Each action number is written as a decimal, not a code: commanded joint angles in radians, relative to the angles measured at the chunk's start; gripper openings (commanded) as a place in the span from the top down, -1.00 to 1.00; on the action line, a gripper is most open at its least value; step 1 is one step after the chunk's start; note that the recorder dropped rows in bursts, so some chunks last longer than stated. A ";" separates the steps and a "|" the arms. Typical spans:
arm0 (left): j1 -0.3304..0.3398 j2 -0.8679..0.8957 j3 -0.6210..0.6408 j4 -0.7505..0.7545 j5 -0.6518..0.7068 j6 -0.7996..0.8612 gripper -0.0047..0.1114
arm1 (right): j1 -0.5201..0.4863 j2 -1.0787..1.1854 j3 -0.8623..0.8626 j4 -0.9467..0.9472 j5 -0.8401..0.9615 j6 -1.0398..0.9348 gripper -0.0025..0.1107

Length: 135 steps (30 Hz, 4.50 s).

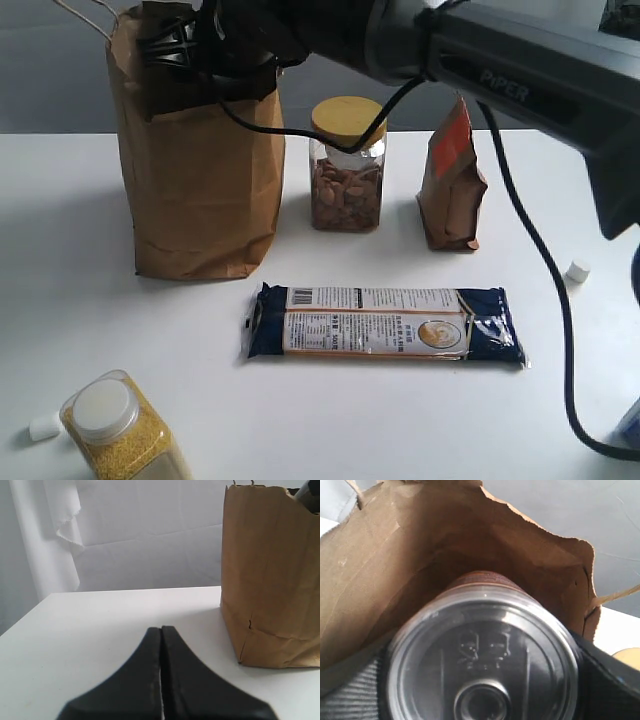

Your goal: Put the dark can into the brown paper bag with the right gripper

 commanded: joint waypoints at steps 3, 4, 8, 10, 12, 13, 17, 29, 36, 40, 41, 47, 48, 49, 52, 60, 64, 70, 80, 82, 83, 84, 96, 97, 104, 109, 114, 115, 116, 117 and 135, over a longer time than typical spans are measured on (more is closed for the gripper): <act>-0.006 -0.003 0.004 0.004 -0.003 -0.004 0.92 | -0.004 -0.017 -0.016 -0.011 -0.061 -0.011 -0.52; -0.006 -0.003 0.004 0.004 -0.003 -0.004 0.92 | -0.004 -0.017 -0.016 -0.011 -0.063 -0.011 -0.60; -0.006 -0.003 0.004 0.004 -0.003 -0.004 0.92 | -0.004 -0.019 -0.016 -0.011 -0.063 -0.015 -0.66; -0.006 -0.003 0.004 0.004 -0.003 -0.004 0.92 | -0.002 -0.028 -0.016 -0.011 -0.063 -0.015 -0.62; -0.006 -0.003 0.004 0.004 -0.003 -0.004 0.92 | 0.006 -0.048 -0.016 -0.014 -0.059 -0.015 -0.44; -0.006 -0.003 0.004 0.004 -0.003 -0.004 0.92 | 0.012 -0.059 -0.016 -0.019 -0.061 -0.015 -0.31; -0.006 -0.003 0.004 0.004 -0.003 -0.004 0.92 | 0.057 -0.134 0.010 -0.059 -0.058 -0.027 0.79; -0.006 -0.003 0.004 0.004 -0.003 -0.004 0.92 | -0.025 -0.607 0.720 0.022 -0.242 -0.032 0.96; -0.006 -0.003 0.004 0.004 -0.003 -0.004 0.92 | -0.254 -0.942 1.180 0.132 -0.507 -0.193 0.96; -0.006 -0.003 0.004 0.004 -0.003 -0.004 0.92 | -0.366 -1.080 1.419 0.246 -0.679 -0.424 0.96; -0.006 -0.003 0.004 0.004 -0.003 -0.004 0.92 | -0.392 -1.117 1.494 0.292 -0.727 -0.488 0.96; -0.006 -0.003 0.004 0.004 -0.003 -0.004 0.92 | -0.471 -1.323 1.797 0.462 -1.001 -0.720 0.96; -0.006 -0.003 0.004 0.004 -0.003 -0.004 0.92 | -0.473 -1.359 1.842 0.492 -1.032 -0.729 0.96; -0.006 -0.003 0.004 0.004 -0.003 -0.004 0.92 | -0.473 -1.391 1.875 0.531 -1.052 -0.744 0.96; -0.006 -0.003 0.004 0.004 -0.003 -0.004 0.92 | -0.473 -1.487 1.974 0.628 -1.078 -0.804 0.96; -0.006 -0.003 0.004 0.004 -0.003 -0.004 0.92 | -0.473 -1.716 2.102 0.714 -1.043 -0.825 0.96; -0.006 -0.003 0.004 0.004 -0.003 -0.004 0.92 | -0.473 -1.797 2.102 0.705 -1.018 -0.829 0.96; -0.006 -0.003 0.004 0.004 -0.003 -0.004 0.92 | -0.562 -1.884 2.102 0.677 -0.915 -0.822 0.96; -0.006 -0.003 0.004 0.004 -0.003 -0.004 0.92 | -0.749 -2.167 2.102 0.628 -0.677 -0.711 0.96; -0.006 -0.003 0.004 0.004 -0.005 -0.004 0.92 | -0.780 -2.170 2.102 0.621 -0.632 -0.692 0.96; -0.006 -0.003 0.004 0.004 -0.002 -0.004 0.92 | -0.789 -2.170 2.102 0.616 -0.627 -0.674 0.96; -0.006 -0.003 0.004 0.004 -0.005 -0.004 0.92 | -0.796 -2.170 2.102 0.616 -0.616 -0.674 0.96; -0.006 -0.003 0.004 0.004 -0.004 -0.004 0.92 | -0.783 -2.170 2.102 0.643 -0.576 -0.676 0.96; -0.006 -0.003 0.004 0.004 -0.004 -0.004 0.92 | -0.780 -2.170 2.102 0.643 -0.574 -0.676 0.96; -0.006 -0.003 0.004 0.004 -0.004 -0.004 0.92 | -0.780 -2.170 2.102 0.633 -0.547 -0.672 0.96; -0.006 -0.003 0.004 0.004 -0.004 -0.004 0.92 | -0.780 -2.170 2.102 0.768 -0.554 -0.587 0.96; -0.006 -0.003 0.004 0.004 -0.004 -0.004 0.92 | -0.780 -2.170 2.102 0.911 -0.561 -0.563 0.96; -0.006 -0.003 0.004 0.004 -0.004 -0.004 0.92 | -0.780 -2.170 2.102 0.911 -0.561 -0.563 0.96; -0.006 -0.003 0.004 0.004 -0.004 -0.004 0.92 | -0.780 -2.170 2.102 0.911 -0.561 -0.563 0.96; -0.006 -0.003 0.004 0.004 -0.004 -0.004 0.92 | -0.780 -2.170 2.102 0.911 -0.561 -0.563 0.96; -0.006 -0.003 0.004 0.004 -0.004 -0.004 0.92 | -0.780 -2.170 2.102 0.757 -0.566 -0.637 0.96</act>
